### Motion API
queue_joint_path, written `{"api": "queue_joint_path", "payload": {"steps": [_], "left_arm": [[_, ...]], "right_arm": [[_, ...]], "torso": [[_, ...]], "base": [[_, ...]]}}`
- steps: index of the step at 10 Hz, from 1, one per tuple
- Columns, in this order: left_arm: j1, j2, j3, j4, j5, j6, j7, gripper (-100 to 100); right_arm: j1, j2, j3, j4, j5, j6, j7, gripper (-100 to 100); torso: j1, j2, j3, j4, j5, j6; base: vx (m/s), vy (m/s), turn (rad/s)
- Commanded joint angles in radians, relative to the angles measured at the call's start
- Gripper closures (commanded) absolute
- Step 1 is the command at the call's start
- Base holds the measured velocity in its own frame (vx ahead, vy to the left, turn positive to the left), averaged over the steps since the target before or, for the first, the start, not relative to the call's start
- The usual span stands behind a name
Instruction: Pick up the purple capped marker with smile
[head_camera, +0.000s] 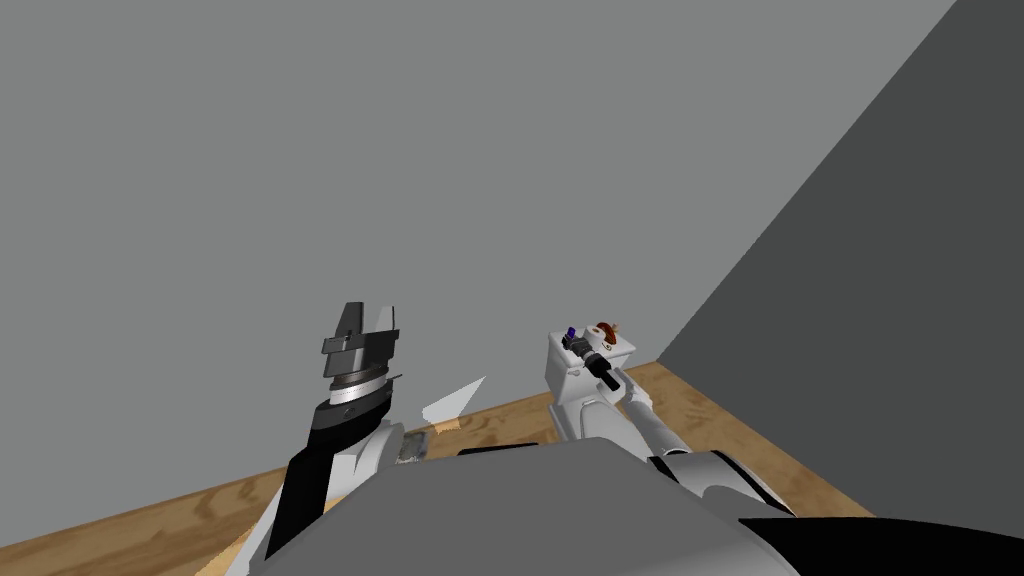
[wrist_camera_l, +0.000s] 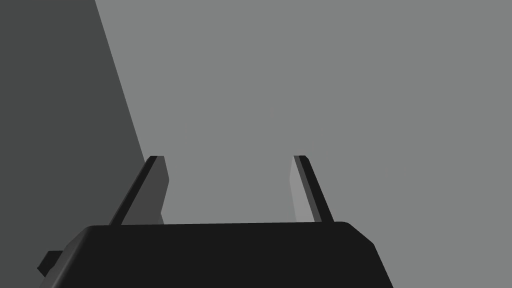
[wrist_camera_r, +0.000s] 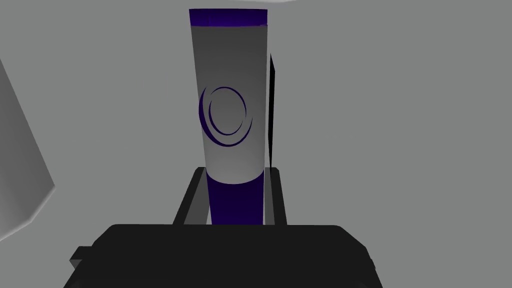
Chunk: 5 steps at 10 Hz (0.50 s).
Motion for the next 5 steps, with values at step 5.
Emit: {"api": "queue_joint_path", "payload": {"steps": [5], "left_arm": [[0.0, 0.0, 0.0, 0.0, 0.0, 0.0, 0.0, 0]], "right_arm": [[0.098, 0.011, 0.001, -0.154, 0.021, 0.03, -0.022, 100]], "torso": [[-0.005, -0.003, -0.004, -0.004, -0.003, 0.003]], "base": [[0.044, -0.01, -0.023]]}}
